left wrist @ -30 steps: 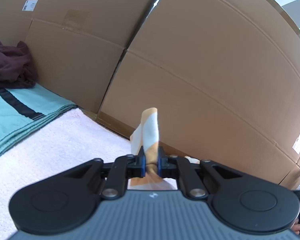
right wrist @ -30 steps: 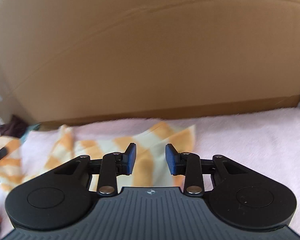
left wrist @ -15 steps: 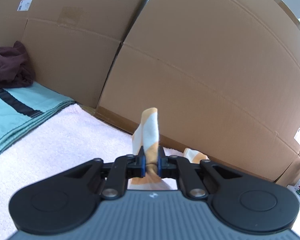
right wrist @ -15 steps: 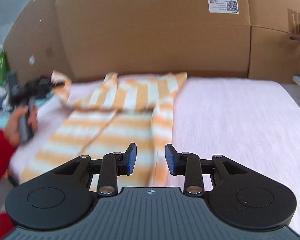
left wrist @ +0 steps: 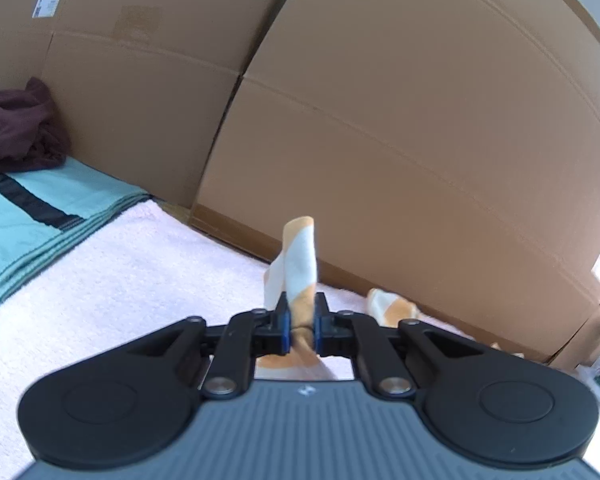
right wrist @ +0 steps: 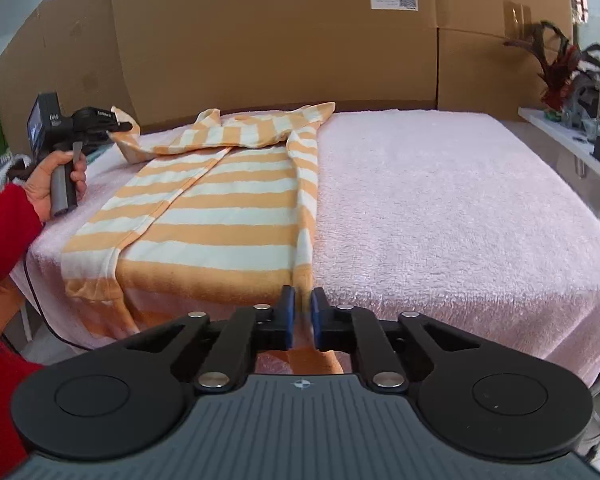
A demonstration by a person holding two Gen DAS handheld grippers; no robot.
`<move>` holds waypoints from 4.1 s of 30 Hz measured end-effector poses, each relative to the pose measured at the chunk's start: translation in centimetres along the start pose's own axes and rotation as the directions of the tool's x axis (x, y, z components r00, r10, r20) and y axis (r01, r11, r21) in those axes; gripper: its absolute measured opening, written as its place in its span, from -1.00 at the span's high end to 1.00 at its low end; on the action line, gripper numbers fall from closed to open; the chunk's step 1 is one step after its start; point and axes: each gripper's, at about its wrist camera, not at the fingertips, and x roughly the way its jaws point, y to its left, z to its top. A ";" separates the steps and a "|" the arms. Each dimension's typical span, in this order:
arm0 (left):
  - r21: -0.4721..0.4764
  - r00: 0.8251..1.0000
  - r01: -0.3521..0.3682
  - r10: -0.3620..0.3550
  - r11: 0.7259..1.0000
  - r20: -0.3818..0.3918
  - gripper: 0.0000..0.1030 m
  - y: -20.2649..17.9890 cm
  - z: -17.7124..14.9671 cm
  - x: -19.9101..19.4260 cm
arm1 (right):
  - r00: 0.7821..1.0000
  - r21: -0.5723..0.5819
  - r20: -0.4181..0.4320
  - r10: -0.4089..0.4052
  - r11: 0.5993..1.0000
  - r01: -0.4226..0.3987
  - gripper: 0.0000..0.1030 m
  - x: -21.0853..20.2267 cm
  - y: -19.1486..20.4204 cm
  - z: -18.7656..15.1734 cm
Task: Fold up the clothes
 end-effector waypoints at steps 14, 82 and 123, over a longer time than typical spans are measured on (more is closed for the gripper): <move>0.159 0.992 0.061 -0.077 0.985 0.098 0.90 -5.2 10.8 -0.9 | 0.986 -0.065 0.038 0.163 0.985 -0.160 0.88 -2.2 2.8 2.0; -0.001 0.995 -0.010 0.010 1.000 0.098 0.89 2.8 8.0 -2.2 | 0.965 -0.031 0.082 0.247 0.969 -0.246 0.32 4.9 3.4 7.7; -0.210 0.994 -0.088 0.073 0.974 -0.075 -0.09 10.0 1.5 0.4 | 0.991 0.095 0.013 0.136 0.986 -0.136 0.42 26.5 -1.7 19.3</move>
